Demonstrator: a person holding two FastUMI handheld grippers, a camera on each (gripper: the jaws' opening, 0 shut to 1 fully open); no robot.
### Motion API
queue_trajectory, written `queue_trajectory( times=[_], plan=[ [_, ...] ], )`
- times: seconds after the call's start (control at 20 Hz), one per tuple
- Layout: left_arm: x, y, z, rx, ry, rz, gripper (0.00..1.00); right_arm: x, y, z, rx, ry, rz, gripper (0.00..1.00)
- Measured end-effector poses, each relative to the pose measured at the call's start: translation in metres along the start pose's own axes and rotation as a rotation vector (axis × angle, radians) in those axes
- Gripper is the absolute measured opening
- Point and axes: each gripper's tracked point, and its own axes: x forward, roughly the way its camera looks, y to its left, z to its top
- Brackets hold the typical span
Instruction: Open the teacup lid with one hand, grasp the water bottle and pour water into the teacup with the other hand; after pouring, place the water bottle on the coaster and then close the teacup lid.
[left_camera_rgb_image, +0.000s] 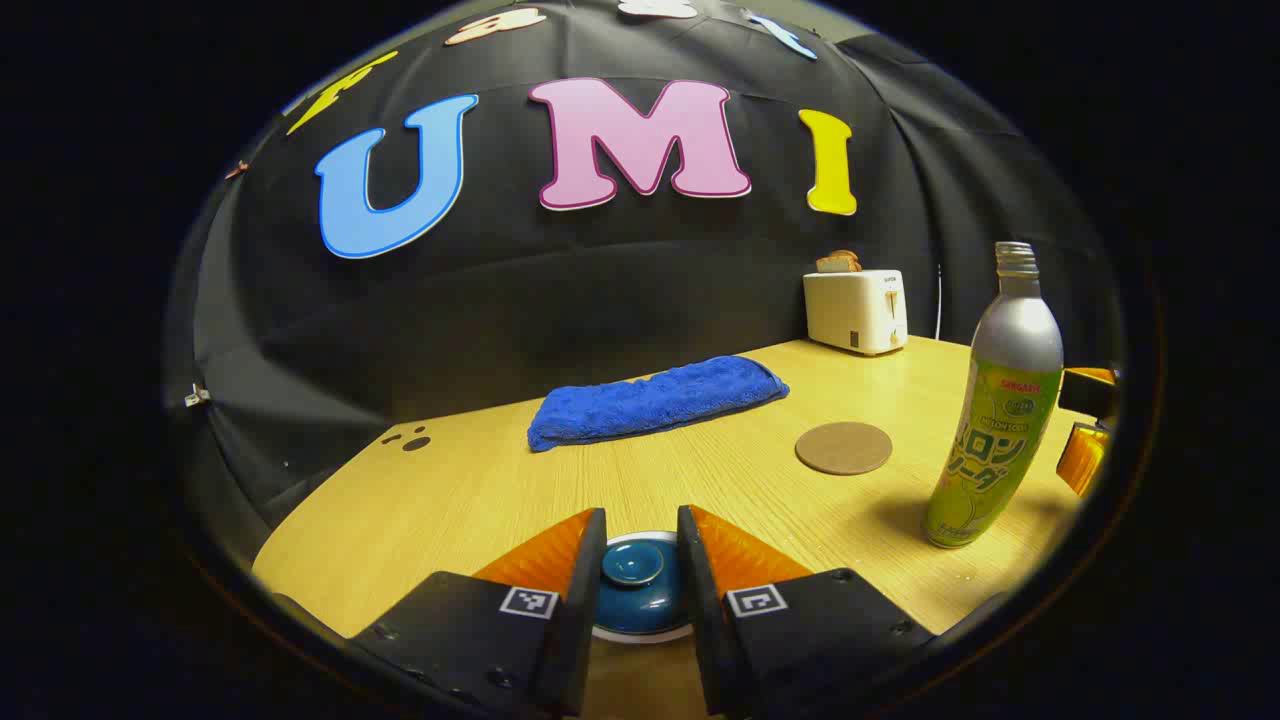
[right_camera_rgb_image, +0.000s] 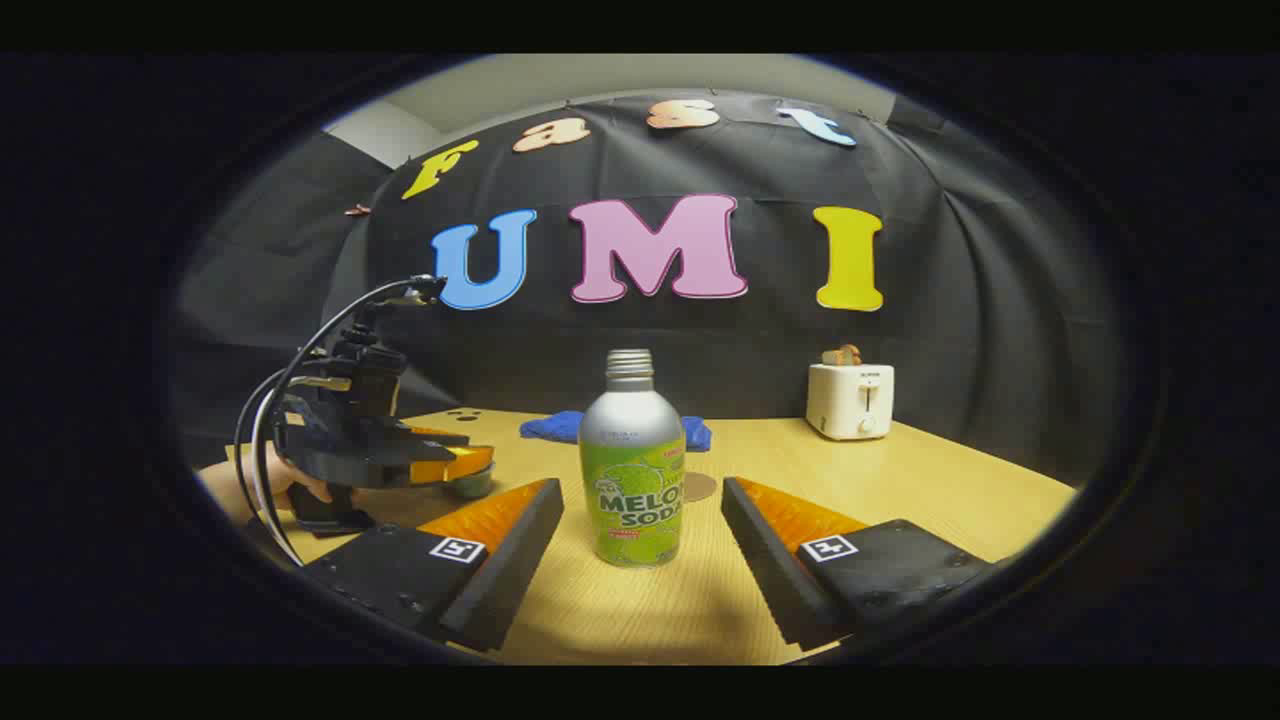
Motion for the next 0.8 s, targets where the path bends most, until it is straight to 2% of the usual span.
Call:
queue_trajectory(
  times=[0.15,0.2,0.5,0.55,0.6,0.8],
  plan=[
    [0.0,0.004,0.001,-0.005,-0.001,0.016,0.44,0.0,0.0,0.0,0.0,0.0,0.0,0.99],
    [0.0,0.003,0.001,-0.007,-0.004,0.014,0.37,0.0,0.0,0.0,0.0,0.0,0.0,0.99],
    [-0.005,0.008,0.005,-0.025,-0.042,0.03,0.32,0.0,0.0,0.0,-0.001,0.0,0.0,0.99],
    [-0.007,0.01,0.007,-0.036,-0.056,0.033,0.29,0.0,0.0,0.0,0.0,0.0,0.0,0.99],
    [-0.009,0.012,0.009,-0.048,-0.072,0.039,0.33,0.0,0.0,0.0,-0.001,0.0,0.0,0.99],
    [-0.019,0.021,0.015,-0.099,-0.141,0.066,0.29,0.0,0.0,0.0,0.0,-0.001,0.0,0.99]
  ],
)
